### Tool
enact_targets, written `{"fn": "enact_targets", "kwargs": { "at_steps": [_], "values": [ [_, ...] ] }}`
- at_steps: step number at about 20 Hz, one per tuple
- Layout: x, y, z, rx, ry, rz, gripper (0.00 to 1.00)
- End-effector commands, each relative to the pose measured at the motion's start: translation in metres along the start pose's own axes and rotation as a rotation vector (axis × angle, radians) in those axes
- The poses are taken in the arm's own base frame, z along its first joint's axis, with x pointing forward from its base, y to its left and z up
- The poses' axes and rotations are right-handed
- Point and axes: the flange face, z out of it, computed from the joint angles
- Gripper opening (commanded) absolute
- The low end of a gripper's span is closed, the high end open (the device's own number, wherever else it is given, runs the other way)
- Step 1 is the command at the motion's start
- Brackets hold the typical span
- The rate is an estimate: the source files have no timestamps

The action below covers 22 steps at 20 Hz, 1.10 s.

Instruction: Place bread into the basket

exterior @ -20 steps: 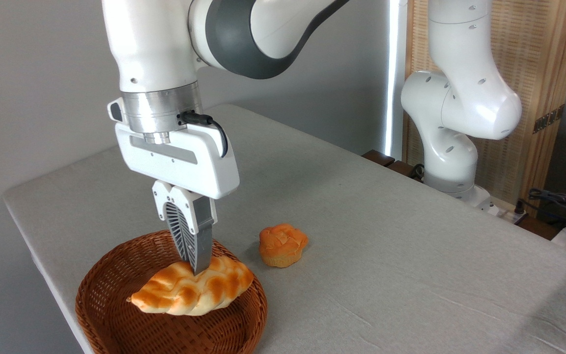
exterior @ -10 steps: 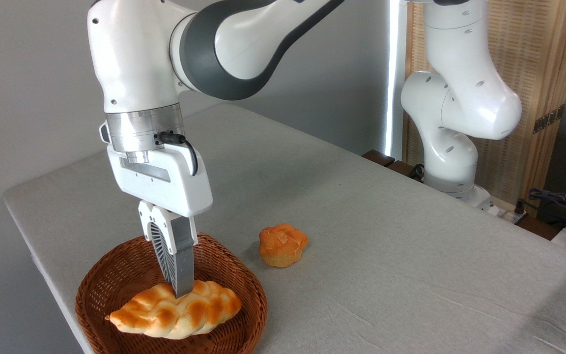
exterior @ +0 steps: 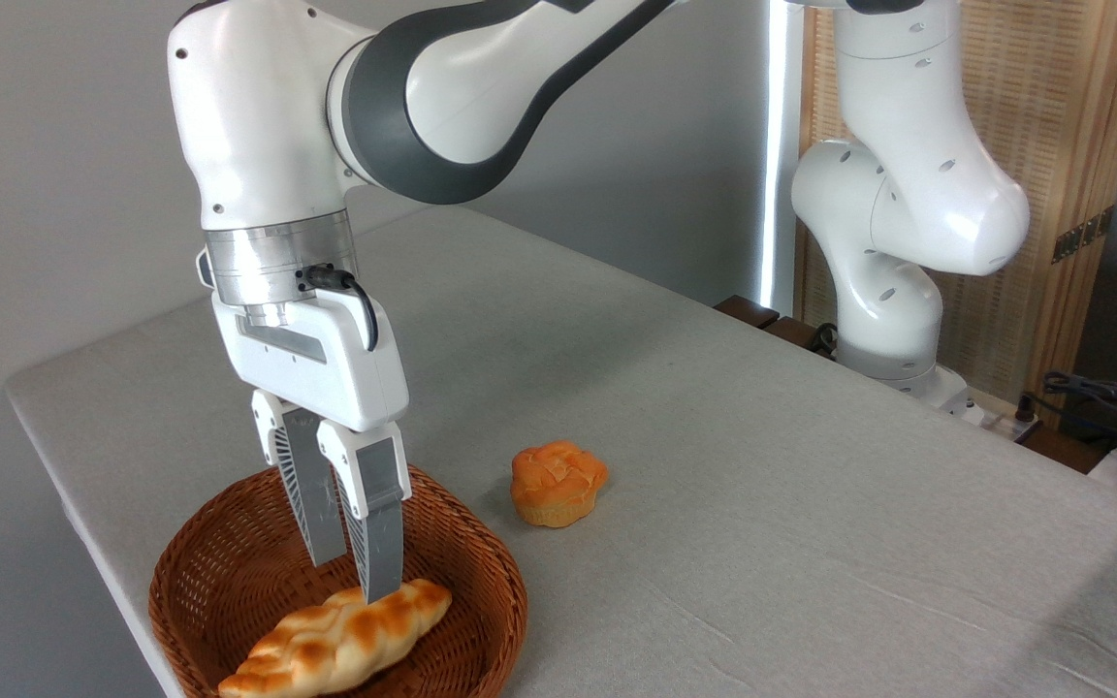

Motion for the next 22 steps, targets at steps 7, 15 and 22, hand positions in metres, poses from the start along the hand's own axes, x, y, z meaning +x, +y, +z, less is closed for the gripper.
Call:
{"fn": "enact_targets", "kwargs": {
  "at_steps": [7,15,22],
  "values": [
    [-0.029,0.006,-0.085,-0.168,0.079,-0.157,1.00],
    [-0.064,0.023,-0.127,-0.296,0.007,-0.049,1.00],
    [-0.078,0.006,-0.122,-0.285,0.013,-0.002,1.00]
  ]
}}
